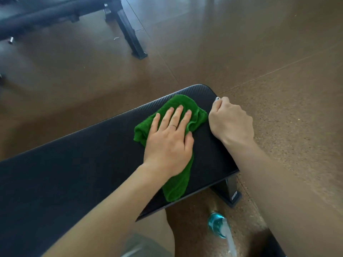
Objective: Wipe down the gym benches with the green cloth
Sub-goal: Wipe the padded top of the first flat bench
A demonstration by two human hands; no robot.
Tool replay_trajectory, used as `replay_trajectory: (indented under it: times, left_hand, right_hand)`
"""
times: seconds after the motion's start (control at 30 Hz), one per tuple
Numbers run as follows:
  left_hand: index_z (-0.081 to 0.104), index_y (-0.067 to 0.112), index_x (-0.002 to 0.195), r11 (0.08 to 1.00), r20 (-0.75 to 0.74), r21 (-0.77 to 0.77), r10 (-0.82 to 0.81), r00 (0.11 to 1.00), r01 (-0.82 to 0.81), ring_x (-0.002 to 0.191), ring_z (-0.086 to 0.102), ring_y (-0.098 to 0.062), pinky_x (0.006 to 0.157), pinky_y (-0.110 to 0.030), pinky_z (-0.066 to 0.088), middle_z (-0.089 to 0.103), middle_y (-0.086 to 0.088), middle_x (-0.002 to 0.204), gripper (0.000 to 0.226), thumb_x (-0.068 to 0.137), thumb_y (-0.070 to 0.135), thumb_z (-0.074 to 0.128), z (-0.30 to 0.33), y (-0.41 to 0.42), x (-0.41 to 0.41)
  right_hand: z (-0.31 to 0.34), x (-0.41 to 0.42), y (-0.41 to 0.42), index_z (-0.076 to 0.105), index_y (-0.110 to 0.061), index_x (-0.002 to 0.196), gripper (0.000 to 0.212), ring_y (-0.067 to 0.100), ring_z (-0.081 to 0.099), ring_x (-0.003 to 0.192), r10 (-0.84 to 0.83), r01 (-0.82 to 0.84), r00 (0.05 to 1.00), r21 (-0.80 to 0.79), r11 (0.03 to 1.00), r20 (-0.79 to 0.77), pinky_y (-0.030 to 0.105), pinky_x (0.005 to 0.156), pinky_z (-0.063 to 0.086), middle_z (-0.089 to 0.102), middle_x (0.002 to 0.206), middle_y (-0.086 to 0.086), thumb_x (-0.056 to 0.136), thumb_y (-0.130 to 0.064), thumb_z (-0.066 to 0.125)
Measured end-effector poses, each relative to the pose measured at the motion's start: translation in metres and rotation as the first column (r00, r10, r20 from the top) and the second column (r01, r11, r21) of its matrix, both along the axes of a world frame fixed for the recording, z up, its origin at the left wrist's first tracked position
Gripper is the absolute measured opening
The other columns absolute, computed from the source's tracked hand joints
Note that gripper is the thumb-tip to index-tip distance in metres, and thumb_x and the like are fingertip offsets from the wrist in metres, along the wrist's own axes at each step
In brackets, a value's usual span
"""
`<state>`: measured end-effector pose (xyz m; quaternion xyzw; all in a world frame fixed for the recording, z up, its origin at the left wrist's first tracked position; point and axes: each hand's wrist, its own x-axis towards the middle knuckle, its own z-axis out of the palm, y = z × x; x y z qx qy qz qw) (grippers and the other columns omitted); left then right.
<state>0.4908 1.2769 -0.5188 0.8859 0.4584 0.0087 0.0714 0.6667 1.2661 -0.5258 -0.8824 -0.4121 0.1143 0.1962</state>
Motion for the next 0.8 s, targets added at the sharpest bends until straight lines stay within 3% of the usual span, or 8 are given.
replay_trajectory:
  times: [0.2, 0.37, 0.5, 0.67, 0.8]
  left_hand:
    - [0.009, 0.027, 0.166, 0.997, -0.051, -0.014, 0.079, 0.996, -0.080, 0.160, 0.001, -0.019, 0.130, -0.045, -0.002, 0.005, 0.002, 0.174, 0.061, 0.108, 0.043, 0.019, -0.004, 0.062, 0.054]
    - [0.007, 0.023, 0.166, 1.000, -0.058, 0.004, -0.030, 0.998, 0.030, 0.161, -0.002, -0.021, 0.130, -0.046, -0.002, 0.002, 0.000, 0.174, 0.063, 0.108, 0.044, 0.016, 0.000, -0.006, 0.026]
    - [0.011, 0.027, 0.166, 0.995, -0.059, 0.000, -0.096, 0.994, 0.096, 0.160, 0.001, -0.018, 0.130, -0.045, -0.001, 0.005, 0.004, 0.173, 0.065, 0.104, 0.047, 0.010, 0.001, -0.047, 0.011]
    - [0.015, 0.030, 0.165, 0.998, -0.004, 0.009, -0.062, 0.998, 0.062, 0.160, 0.004, -0.017, 0.130, -0.044, -0.001, 0.009, 0.006, 0.173, 0.062, 0.105, 0.043, 0.017, 0.000, 0.001, 0.054]
    - [0.011, 0.027, 0.166, 1.000, -0.038, -0.022, -0.004, 0.999, 0.004, 0.160, -0.001, -0.018, 0.130, -0.045, -0.004, 0.004, 0.004, 0.174, 0.060, 0.108, 0.041, 0.020, -0.001, 0.029, 0.098]
  right_hand:
    - [0.003, 0.005, -0.002, 0.056, -0.014, 0.127, 0.051, 0.042, 0.061, 0.114, -0.020, 0.018, 0.994, -0.018, 1.000, -0.105, 0.046, 0.086, 0.035, 0.067, 0.121, 0.018, 0.110, -0.041, 0.016]
    - [0.013, 0.011, -0.003, 0.051, -0.023, 0.148, 0.057, 0.036, 0.049, 0.136, -0.066, 0.044, 0.935, -0.071, 0.996, -0.350, 0.045, 0.109, 0.033, 0.057, 0.146, 0.013, 0.109, -0.045, 0.015]
    - [0.017, 0.022, -0.004, 0.046, -0.017, 0.153, 0.060, 0.031, 0.038, 0.146, -0.083, 0.058, 0.830, -0.062, 0.996, -0.552, 0.045, 0.119, 0.025, 0.046, 0.157, 0.009, 0.110, -0.046, 0.015]
    - [0.009, 0.034, -0.006, 0.063, -0.016, 0.133, 0.065, 0.030, 0.059, 0.124, -0.127, 0.178, 0.635, -0.016, 0.984, -0.762, 0.047, 0.112, 0.043, 0.065, 0.131, 0.008, 0.096, -0.056, 0.028]
    - [0.007, 0.051, -0.019, 0.062, -0.015, 0.115, 0.038, 0.024, 0.064, 0.093, -0.165, 0.363, 0.486, 0.026, 0.931, -0.858, 0.038, 0.089, 0.052, 0.067, 0.110, 0.009, 0.106, -0.042, 0.036]
